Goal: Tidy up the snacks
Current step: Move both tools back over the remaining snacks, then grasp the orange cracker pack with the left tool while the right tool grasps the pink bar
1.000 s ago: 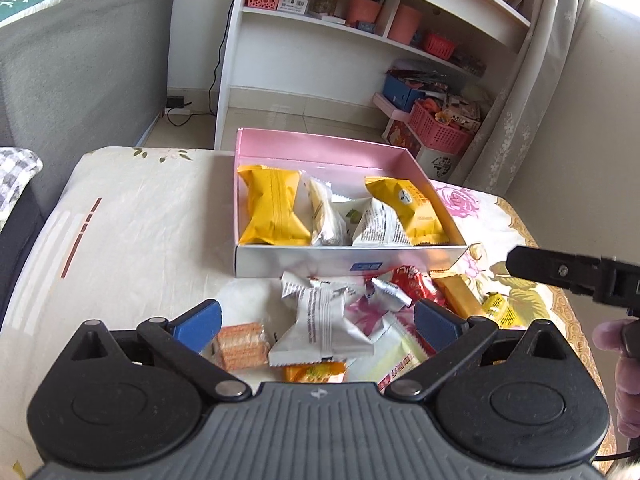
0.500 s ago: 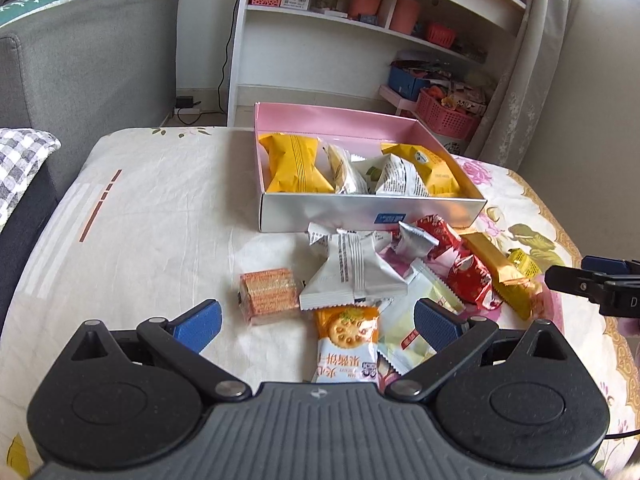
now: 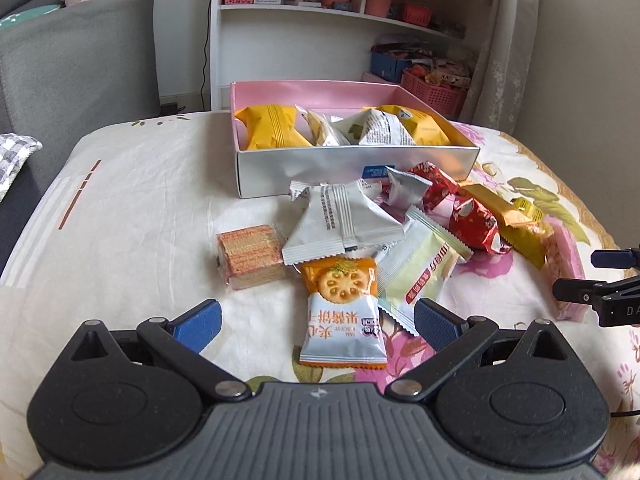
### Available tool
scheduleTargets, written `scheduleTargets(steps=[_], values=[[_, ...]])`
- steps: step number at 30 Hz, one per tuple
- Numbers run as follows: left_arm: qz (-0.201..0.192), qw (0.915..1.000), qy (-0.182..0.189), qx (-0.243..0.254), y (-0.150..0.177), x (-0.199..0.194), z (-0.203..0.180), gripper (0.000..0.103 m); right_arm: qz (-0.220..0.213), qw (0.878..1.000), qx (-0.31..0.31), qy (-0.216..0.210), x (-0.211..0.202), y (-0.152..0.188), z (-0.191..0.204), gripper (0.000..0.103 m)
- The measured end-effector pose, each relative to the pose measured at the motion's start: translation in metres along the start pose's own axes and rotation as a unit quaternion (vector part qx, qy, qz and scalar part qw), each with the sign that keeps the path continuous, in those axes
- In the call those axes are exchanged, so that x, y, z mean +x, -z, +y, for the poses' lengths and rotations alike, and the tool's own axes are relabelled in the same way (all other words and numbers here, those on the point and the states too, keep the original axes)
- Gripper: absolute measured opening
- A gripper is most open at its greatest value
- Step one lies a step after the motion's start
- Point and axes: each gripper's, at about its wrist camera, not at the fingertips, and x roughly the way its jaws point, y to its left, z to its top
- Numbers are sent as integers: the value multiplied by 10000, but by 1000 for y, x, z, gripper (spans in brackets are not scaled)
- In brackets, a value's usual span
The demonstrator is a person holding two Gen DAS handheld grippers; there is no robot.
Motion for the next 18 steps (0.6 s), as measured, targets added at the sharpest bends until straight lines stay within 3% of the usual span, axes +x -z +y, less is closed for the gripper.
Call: scheduleTargets(steps=[12,18], values=[[-51,9990,-213,394,13,12,-8,90,-13,9997,96,-239,13,13,-3,101],[-84,9988,-146,469,10,10,-10,74,-73,9995,92,-289,13,11,-2,101]])
